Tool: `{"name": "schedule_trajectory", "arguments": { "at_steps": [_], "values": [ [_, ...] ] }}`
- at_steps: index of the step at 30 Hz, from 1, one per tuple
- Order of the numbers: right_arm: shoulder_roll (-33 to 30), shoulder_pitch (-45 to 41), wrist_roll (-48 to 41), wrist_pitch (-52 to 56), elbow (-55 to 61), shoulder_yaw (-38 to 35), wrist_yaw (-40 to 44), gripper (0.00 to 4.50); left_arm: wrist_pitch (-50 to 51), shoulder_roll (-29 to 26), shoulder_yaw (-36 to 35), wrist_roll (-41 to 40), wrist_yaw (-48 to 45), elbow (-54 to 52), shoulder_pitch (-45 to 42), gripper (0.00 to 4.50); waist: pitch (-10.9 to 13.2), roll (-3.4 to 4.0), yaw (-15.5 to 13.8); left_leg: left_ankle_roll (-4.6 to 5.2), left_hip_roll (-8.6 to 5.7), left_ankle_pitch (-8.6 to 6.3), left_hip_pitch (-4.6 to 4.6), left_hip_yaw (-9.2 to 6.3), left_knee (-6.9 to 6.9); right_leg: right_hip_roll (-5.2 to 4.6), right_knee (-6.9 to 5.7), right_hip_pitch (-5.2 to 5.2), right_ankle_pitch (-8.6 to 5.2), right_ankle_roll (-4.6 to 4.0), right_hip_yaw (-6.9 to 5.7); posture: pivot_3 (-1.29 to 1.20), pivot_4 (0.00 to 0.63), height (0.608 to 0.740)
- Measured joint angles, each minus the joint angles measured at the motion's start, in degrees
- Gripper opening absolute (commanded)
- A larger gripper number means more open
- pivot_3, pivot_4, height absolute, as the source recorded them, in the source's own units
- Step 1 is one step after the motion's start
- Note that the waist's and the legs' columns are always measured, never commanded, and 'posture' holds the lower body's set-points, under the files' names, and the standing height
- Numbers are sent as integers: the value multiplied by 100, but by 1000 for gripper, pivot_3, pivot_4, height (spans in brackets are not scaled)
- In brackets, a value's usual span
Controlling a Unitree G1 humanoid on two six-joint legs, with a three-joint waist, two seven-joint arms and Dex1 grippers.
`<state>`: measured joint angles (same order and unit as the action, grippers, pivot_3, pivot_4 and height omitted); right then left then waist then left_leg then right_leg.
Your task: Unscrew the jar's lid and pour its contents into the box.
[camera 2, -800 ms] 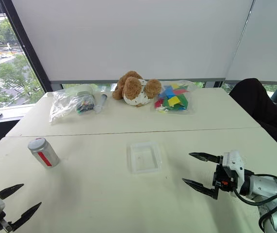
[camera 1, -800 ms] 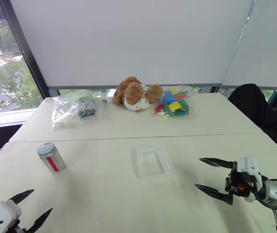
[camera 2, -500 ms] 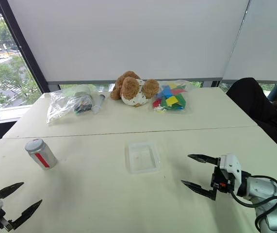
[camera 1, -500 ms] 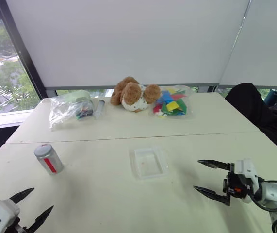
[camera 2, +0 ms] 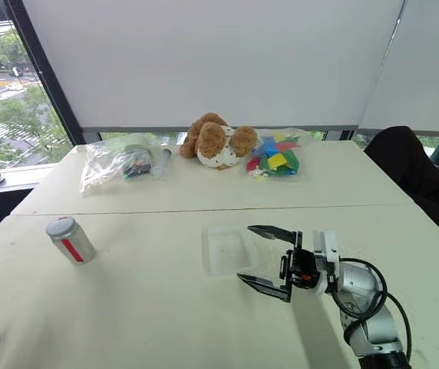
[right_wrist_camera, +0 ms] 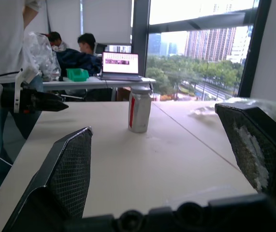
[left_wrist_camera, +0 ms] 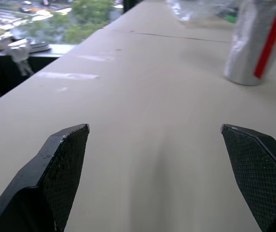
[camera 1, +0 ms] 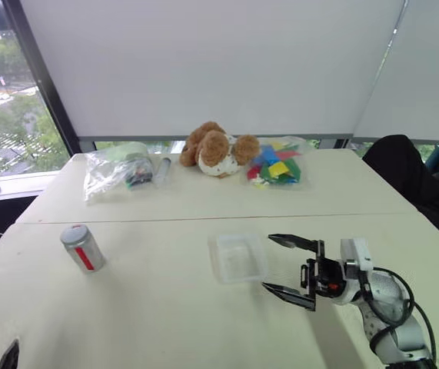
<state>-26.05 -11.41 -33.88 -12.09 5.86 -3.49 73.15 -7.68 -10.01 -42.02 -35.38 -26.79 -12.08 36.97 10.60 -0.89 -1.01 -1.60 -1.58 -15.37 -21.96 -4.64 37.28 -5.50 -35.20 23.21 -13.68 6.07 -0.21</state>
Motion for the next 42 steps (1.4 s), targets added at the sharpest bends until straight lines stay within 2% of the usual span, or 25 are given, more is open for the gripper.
{"name": "schedule_trajectory", "arguments": {
  "at_steps": [4,9,15,29,36,37,38,41,42],
  "values": [
    [24,-32,10,-129,-136,4,52,4438,287,4,442,229,492,-664,-381,4500,-1,3,31,0,1,0,2,7,-2,-1,0,-1,8,-13,1,0,150,740],
    [23,-24,64,-231,-288,12,110,4438,1199,9,1322,1213,1770,-1274,-1477,4500,-1,5,30,-2,-2,3,5,7,-5,11,-6,1,13,-12,1,0,150,740],
    [13,-36,117,-256,-369,17,114,4438,1743,168,1868,2016,2778,-1377,-2474,4500,-3,6,61,-3,-7,3,23,15,-15,21,-9,-2,22,-3,8,0,150,740],
    [-9,-81,228,-73,-251,27,-215,4438,1918,190,2092,2692,3389,-149,-3773,4500,-3,6,28,-4,-3,4,29,17,-14,31,-12,-8,25,-8,8,0,150,740],
    [-14,-89,281,58,-87,43,-398,4438,1665,-98,2101,2814,3290,823,-4370,4500,-2,6,45,-8,-1,6,30,20,-16,36,-12,-8,29,-3,9,0,150,740],
    [-20,-89,283,83,-77,43,-427,4500,1626,-142,2111,2862,3268,907,-4392,3994,-2,6,46,-8,0,6,31,20,-17,36,-12,-7,29,-3,8,0,150,740],
    [-22,-89,283,111,-60,43,-440,4500,1621,-175,2111,2880,3267,944,-4399,3678,-2,6,46,-8,1,6,30,20,-18,36,-12,-6,30,-3,9,0,150,740],
    [-30,-86,295,194,55,43,-518,4500,1620,-198,2110,2912,3278,968,-4403,2159,-2,6,35,-8,2,6,30,18,-17,36,-12,-7,30,-3,9,0,150,740],
    [-32,-85,298,228,98,43,-544,4500,1625,-204,2110,2911,3259,968,-4401,2059,-2,6,34,-8,3,6,31,17,-17,36,-12,-8,30,-3,9,0,150,740]
  ]
}}
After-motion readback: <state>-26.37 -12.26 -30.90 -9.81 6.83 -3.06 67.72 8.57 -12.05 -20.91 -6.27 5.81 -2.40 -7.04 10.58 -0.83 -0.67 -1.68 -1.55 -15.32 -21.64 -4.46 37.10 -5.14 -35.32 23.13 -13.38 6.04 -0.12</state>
